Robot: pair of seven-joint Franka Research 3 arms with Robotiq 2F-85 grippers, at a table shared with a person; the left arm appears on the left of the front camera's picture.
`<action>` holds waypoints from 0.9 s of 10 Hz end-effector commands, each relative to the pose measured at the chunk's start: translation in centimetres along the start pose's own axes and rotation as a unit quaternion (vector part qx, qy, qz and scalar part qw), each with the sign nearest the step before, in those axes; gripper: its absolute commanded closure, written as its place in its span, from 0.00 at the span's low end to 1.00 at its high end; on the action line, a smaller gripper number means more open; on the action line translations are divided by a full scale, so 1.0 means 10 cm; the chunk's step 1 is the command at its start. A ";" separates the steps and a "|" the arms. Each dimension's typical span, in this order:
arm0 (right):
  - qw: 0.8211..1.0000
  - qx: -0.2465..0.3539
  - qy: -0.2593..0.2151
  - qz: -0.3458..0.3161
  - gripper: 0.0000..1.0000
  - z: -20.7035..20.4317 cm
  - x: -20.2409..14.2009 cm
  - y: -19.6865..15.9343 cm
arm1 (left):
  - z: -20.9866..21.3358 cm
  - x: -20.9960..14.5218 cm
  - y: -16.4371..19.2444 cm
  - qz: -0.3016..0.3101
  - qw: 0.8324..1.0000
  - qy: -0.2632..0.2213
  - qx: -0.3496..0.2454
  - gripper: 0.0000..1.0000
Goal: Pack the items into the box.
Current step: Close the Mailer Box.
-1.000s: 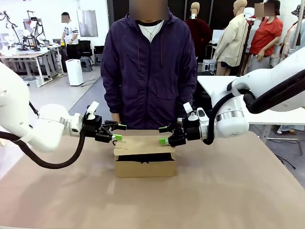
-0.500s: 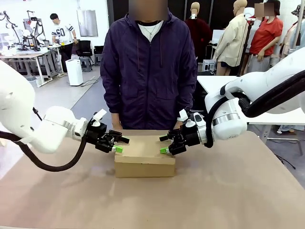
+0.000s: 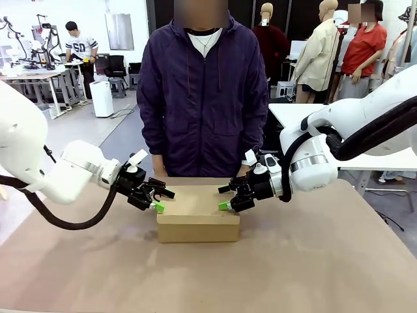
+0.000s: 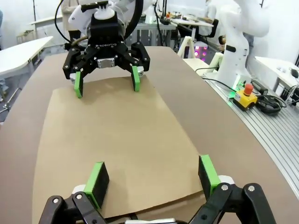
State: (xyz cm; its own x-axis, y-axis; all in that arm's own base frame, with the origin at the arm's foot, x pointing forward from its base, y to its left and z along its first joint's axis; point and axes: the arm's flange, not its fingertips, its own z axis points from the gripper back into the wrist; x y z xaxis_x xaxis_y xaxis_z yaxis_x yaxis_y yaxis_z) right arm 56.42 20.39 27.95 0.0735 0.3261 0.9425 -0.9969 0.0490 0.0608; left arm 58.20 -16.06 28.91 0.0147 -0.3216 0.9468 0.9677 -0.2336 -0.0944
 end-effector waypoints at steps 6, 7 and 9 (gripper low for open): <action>0.972 -0.038 -0.092 -0.215 0.00 1.63 0.92 0.26 | 1.23 0.73 -0.84 0.151 0.978 -0.108 0.098 0.00; 0.954 -0.046 -0.078 -0.286 0.00 1.94 0.99 0.33 | 1.54 0.85 -1.06 0.208 0.961 -0.133 0.123 0.00; 0.922 -0.003 -0.135 -0.362 0.00 2.70 0.97 0.58 | 2.25 0.96 -1.52 0.299 0.928 -0.189 0.115 0.00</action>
State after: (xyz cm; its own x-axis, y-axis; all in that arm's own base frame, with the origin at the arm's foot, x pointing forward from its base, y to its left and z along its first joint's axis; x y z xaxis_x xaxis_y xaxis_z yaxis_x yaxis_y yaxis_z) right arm 51.81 0.73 45.75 0.6534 0.0171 0.7568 -0.7420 0.2124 0.6358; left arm 50.18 3.34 45.20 0.5356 -0.0508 0.8429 0.8436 0.0773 -0.5314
